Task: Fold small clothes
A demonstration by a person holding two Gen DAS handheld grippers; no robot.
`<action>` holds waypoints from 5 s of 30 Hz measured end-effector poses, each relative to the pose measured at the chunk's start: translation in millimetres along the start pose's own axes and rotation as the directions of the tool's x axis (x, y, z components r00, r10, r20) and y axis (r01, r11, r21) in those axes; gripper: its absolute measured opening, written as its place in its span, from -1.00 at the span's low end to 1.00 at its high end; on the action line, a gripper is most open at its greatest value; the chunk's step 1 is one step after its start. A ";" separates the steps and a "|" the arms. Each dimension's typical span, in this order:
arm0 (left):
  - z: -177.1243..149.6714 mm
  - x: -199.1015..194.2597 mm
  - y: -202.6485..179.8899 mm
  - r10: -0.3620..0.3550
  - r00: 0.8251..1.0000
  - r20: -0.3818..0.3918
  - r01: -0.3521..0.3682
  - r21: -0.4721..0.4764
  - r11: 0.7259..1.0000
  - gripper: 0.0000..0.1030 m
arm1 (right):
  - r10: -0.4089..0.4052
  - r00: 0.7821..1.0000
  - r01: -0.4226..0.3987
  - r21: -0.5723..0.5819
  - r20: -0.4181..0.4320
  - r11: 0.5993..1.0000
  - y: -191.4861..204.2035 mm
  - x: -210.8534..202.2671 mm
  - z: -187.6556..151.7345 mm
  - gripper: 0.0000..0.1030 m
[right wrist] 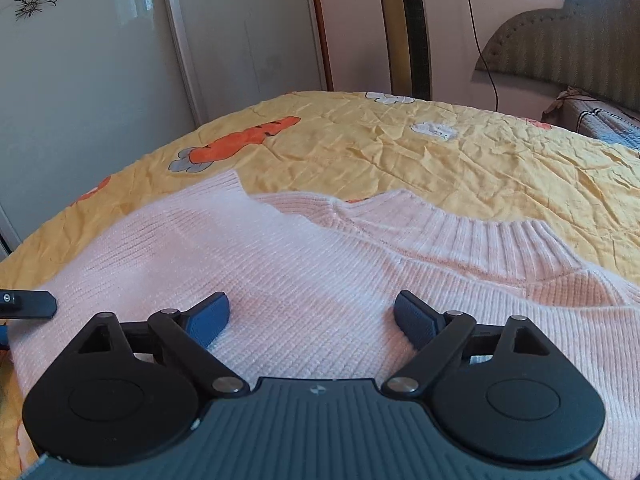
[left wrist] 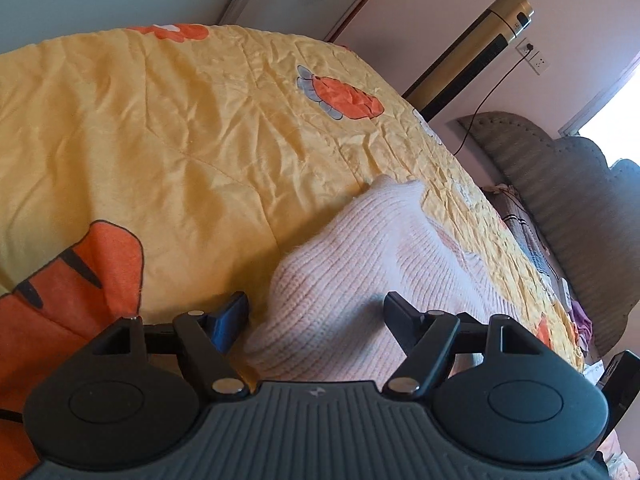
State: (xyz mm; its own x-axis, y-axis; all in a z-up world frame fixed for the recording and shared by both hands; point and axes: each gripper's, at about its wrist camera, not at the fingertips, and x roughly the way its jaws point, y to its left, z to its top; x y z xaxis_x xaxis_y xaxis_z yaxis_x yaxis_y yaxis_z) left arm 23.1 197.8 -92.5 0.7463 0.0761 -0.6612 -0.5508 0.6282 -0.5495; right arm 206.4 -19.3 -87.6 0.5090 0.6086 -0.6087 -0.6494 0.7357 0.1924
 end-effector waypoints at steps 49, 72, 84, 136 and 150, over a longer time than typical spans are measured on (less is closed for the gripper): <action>-86.0 -8.7 -75.5 -0.015 0.936 0.352 -0.184 0.527 0.830 -0.44 | 0.272 0.961 -0.222 0.449 -0.049 0.866 -31.6 -8.9 37.7 0.92; -110.0 -9.3 -97.9 -0.080 0.927 0.367 -0.206 0.674 0.709 -0.43 | -0.056 0.849 -0.135 -0.317 -0.525 0.939 147.6 91.3 88.8 -0.40; -112.6 -22.8 -123.0 -0.136 0.918 0.372 -0.191 0.716 0.671 -0.43 | 0.142 0.885 -0.223 -0.138 -0.444 0.965 91.6 49.2 107.0 -0.51; -278.2 5.6 -284.6 -0.321 0.946 0.033 0.086 0.933 0.349 -0.42 | 0.175 0.964 -0.133 0.209 -0.201 0.969 -203.2 -138.9 -2.4 -0.45; -282.5 10.7 -287.1 -0.294 0.956 0.019 0.093 0.927 0.362 -0.41 | 0.176 0.978 -0.116 0.416 -0.110 0.902 -245.2 -129.3 -3.5 -0.01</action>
State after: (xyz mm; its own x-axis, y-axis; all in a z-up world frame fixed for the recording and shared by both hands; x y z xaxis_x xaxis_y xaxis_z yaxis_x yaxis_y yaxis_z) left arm 83.7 -200.5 -86.2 0.8822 -0.0971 -0.4608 0.2163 0.9527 0.2134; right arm 297.9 -279.4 -58.7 0.3214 0.6921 -0.6463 -0.4098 0.7170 0.5639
